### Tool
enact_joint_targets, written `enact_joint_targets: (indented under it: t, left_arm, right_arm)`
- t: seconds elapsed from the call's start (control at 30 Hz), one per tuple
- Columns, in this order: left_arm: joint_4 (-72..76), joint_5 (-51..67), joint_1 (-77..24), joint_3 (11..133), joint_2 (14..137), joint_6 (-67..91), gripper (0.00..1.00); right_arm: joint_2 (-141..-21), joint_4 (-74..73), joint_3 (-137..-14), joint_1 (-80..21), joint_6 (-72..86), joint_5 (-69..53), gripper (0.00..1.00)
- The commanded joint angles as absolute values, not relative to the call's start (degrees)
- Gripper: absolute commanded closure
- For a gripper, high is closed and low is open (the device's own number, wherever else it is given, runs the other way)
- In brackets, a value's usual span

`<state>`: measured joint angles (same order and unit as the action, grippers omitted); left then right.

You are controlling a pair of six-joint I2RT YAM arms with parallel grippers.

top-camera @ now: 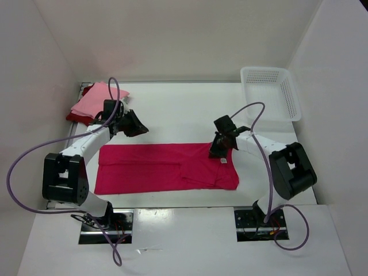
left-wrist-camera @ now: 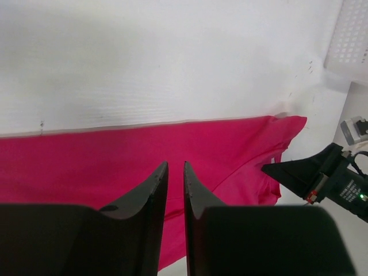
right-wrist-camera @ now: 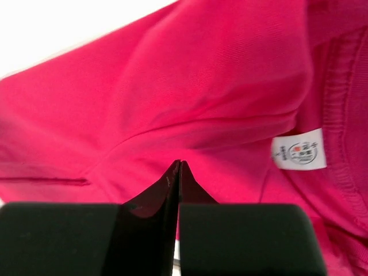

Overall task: Fold and stack the t-shirts
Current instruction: Rotate the tshirt 90 degrees

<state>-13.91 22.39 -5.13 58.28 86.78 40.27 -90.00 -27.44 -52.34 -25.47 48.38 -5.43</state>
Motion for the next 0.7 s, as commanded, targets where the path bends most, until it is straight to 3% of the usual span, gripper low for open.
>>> enact_joint_targets:
  t: [0.0,0.13,0.3,0.4,0.43,0.5,0.53,0.57,0.6,0.63,0.67]
  left_arm:
    - [-15.73,21.18,-5.01,59.5,83.5,37.01,0.76]
    - [-16.26,22.68,-5.01,58.45,83.5,37.0,0.75]
    - [-18.36,23.29,-5.01,58.45,82.18,36.47,0.75]
    - [-19.42,23.29,-5.01,58.45,81.56,36.47,0.75]
    - [-19.42,23.29,-5.53,58.45,81.56,36.47,0.75]
    - [-20.03,23.29,-6.06,58.45,81.56,37.26,0.74]
    - [-20.74,23.29,-6.06,58.45,80.87,37.27,0.74]
    - [-21.26,22.68,-6.67,58.45,80.86,37.79,0.74]
    - [-21.88,21.98,-6.68,57.84,80.25,37.79,0.74]
    - [-21.88,21.97,-6.68,57.83,79.55,37.79,0.74]
    - [-21.88,21.97,-6.68,57.83,79.54,38.49,0.74]
  right_arm:
    - [-93.85,-25.76,-51.85,-25.4,49.31,-4.93,0.98]
    - [-102.53,-23.65,-57.9,-24.0,47.64,-4.31,0.99]
    - [-118.01,-22.59,-79.41,-22.77,42.99,-2.2,0.99]
    - [-135.22,-30.47,-108.99,-22.76,40.0,-0.79,0.99]
    - [-144.14,-35.81,-126.73,-22.76,39.47,-0.27,0.99]
    - [-152.89,-44.08,-146.94,-22.76,38.94,-0.97,0.99]
    - [-157.11,-48.82,-169.14,-22.76,38.94,-0.97,0.96]
    - [-164.63,-57.13,-179.37,-23.29,37.98,-0.97,0.94]
    - [-160.79,-55.04,-175.64,-23.29,37.45,-2.01,0.9]
    - [-156.23,-52.67,-161.6,-23.29,37.44,-2.02,0.9]
    - [-147.39,-47.08,-155.19,-23.99,36.75,-2.02,0.87]
